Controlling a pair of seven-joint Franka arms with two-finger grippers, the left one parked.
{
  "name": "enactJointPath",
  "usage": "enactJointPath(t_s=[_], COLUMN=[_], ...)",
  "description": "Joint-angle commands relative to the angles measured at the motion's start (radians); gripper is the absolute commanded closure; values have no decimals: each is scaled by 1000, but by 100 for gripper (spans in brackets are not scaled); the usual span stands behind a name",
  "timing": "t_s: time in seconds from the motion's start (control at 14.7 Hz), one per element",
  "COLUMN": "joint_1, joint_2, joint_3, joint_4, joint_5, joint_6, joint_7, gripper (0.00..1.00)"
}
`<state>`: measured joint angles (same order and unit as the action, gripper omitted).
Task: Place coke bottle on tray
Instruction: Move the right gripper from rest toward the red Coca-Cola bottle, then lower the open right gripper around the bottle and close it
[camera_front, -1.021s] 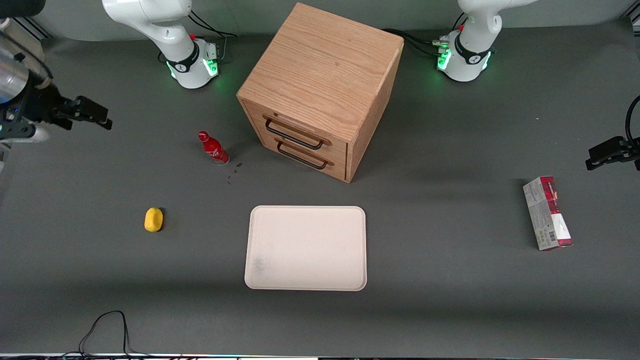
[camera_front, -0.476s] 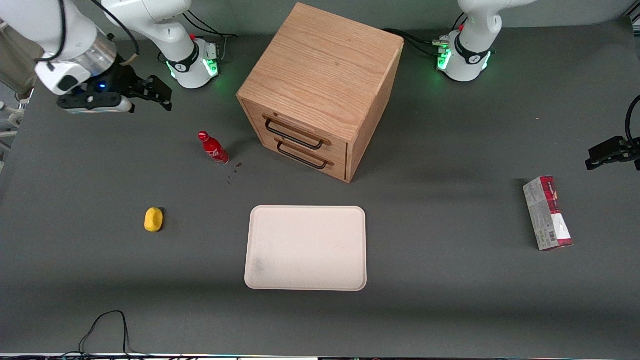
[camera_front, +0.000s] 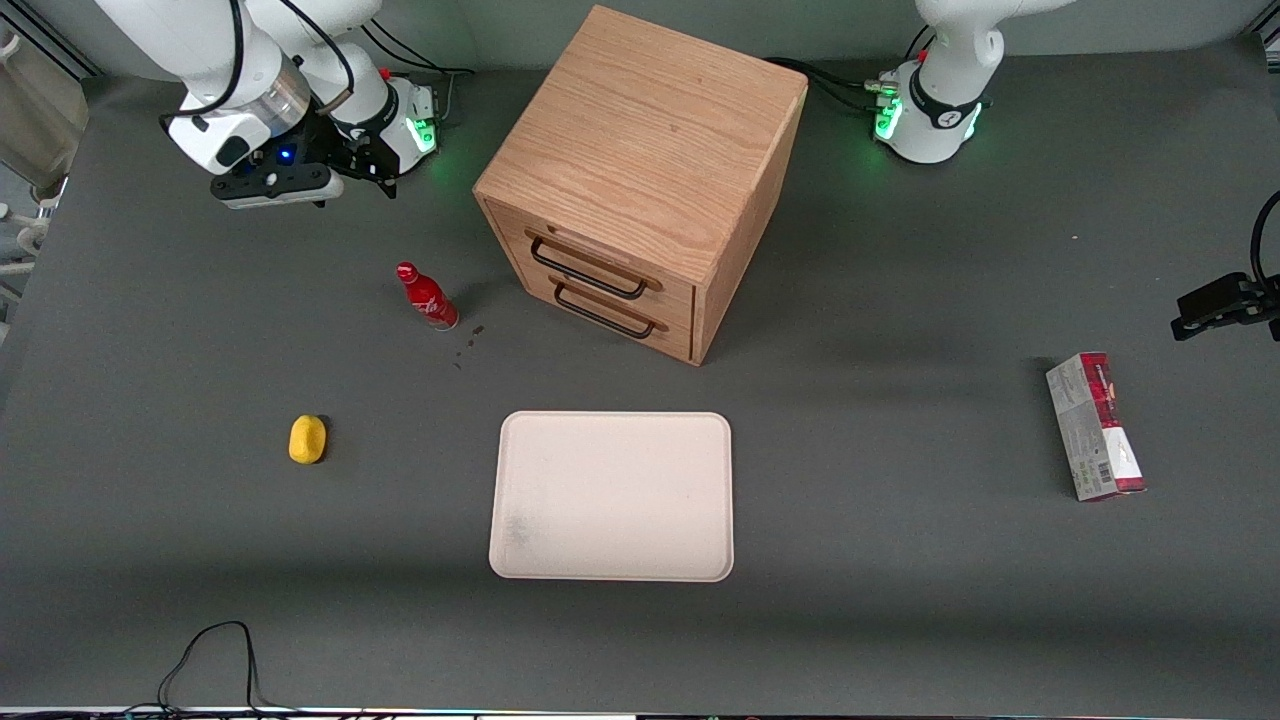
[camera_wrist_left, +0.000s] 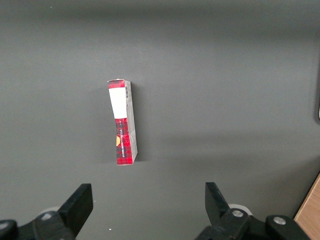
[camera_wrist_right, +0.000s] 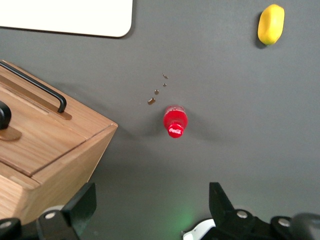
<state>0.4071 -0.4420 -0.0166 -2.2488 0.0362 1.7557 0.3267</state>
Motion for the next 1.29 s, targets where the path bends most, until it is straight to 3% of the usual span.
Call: enactJointPath(t_s=[0.0,0.68,1.23], joint_1=[1,-11,-22], joint_2=[-43,77,227], joint_3=[-9,-17,-17], joint_4=[-60,-293,-295], joint_5=[-18,-21,-32], joint_6=[56,384,504], joint_7=[18,67,106], gripper=[0,0,0])
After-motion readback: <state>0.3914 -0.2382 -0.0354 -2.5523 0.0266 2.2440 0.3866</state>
